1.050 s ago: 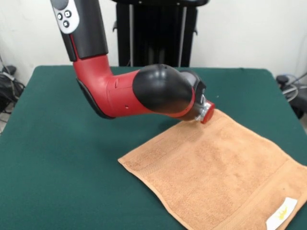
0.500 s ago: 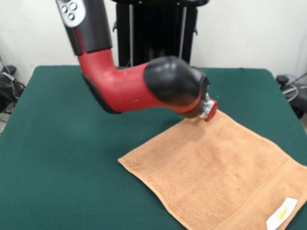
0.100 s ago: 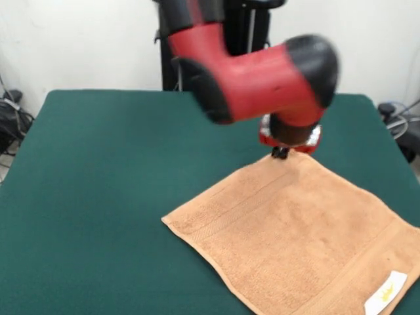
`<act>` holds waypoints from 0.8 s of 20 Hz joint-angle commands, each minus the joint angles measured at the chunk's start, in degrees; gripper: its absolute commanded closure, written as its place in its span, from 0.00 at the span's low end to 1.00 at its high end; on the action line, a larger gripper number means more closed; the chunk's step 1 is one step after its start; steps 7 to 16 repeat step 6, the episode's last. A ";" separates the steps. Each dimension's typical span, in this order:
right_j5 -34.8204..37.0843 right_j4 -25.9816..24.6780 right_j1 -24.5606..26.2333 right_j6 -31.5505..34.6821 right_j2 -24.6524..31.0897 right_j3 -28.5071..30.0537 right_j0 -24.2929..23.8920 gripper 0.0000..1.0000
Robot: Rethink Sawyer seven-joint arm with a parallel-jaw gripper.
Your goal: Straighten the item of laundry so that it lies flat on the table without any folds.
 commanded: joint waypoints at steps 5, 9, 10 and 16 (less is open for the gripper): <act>-43.41 -10.58 5.81 33.61 -24.97 -15.69 17.23 1.00; -43.20 -9.76 4.74 30.74 -23.55 -14.85 16.04 1.00; -43.20 -9.76 4.74 30.74 -23.55 -14.85 16.04 1.00; -43.20 -9.76 4.74 30.74 -23.55 -14.85 16.04 1.00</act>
